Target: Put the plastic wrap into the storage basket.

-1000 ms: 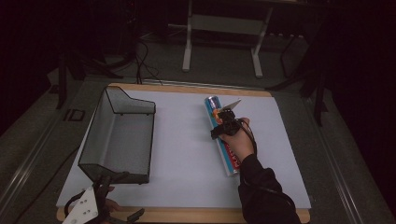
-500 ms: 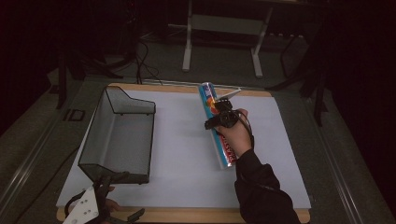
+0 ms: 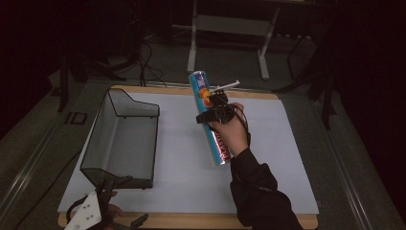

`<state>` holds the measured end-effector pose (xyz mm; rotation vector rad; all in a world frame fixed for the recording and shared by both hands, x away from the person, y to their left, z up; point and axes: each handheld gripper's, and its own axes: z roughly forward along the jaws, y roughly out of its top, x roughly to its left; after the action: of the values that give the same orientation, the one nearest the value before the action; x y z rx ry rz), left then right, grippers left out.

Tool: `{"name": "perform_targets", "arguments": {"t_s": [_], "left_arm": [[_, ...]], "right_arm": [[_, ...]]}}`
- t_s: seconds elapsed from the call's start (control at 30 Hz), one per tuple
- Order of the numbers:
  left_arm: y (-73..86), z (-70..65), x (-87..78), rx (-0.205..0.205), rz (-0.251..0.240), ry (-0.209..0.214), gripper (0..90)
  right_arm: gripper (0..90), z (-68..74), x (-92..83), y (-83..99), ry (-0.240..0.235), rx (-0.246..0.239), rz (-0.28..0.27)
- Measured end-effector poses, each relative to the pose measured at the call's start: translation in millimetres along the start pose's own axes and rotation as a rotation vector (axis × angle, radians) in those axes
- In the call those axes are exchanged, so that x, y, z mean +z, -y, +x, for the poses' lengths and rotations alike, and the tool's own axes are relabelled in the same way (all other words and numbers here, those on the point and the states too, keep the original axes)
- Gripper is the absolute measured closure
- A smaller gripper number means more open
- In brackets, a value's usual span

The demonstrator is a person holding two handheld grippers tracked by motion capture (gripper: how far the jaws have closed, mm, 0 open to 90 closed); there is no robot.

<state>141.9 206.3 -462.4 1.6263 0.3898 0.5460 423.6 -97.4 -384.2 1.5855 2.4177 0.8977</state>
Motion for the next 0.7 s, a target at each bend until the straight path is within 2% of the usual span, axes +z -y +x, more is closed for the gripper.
{"name": "perform_targets", "arguments": {"t_s": [0.1,0.23,0.47,0.7], "left_arm": [[-0.1,-0.2,-0.2,0.002,-0.001,-0.001,0.6],[0.0,-0.2,-0.3,0.002,0.001,-0.003,0.6],[0.3,0.2,0.0,0.001,0.01,-0.013,0.6],[0.6,-0.1,0.2,0.003,0.014,-0.019,0.6]], "right_arm": [[31.6,12.1,-4.0,-6.6,0.004,-0.017,-0.026],[31.6,23.8,-8.8,-13.6,-0.027,-0.015,-0.056],[31.6,45.7,-12.6,-23.6,-0.046,-0.025,-0.12],[31.6,70.4,-9.7,-31.7,-0.073,-0.043,-0.147]]}}
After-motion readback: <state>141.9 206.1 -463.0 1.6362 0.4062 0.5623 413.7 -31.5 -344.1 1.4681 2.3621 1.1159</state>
